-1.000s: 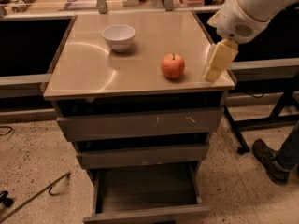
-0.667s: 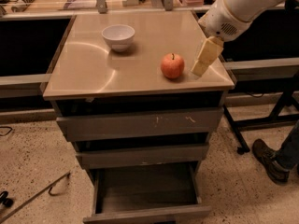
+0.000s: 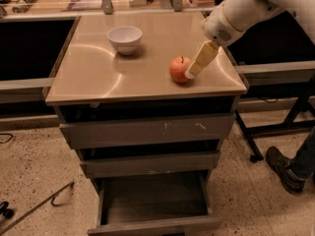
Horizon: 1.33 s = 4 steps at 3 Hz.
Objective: Place apple into bottom drawer
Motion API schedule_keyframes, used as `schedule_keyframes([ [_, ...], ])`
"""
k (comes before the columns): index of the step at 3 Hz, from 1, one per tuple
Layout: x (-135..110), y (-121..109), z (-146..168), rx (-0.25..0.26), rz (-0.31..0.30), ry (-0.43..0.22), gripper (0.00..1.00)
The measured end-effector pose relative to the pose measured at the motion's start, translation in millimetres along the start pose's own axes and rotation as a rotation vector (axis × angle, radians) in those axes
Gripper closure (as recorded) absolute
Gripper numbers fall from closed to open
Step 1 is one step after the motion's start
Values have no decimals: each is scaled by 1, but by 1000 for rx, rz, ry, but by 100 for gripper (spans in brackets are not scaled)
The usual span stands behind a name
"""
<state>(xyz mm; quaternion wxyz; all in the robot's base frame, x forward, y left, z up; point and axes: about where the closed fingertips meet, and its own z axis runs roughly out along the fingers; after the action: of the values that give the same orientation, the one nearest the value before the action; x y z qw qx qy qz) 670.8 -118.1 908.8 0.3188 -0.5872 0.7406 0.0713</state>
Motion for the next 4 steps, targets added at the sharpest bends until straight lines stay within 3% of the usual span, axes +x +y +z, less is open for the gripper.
schedule_keyframes([
  [2,-3,-9,47,-41,24,-34,0],
  [4,8,21,66,-128,24,-13,0],
])
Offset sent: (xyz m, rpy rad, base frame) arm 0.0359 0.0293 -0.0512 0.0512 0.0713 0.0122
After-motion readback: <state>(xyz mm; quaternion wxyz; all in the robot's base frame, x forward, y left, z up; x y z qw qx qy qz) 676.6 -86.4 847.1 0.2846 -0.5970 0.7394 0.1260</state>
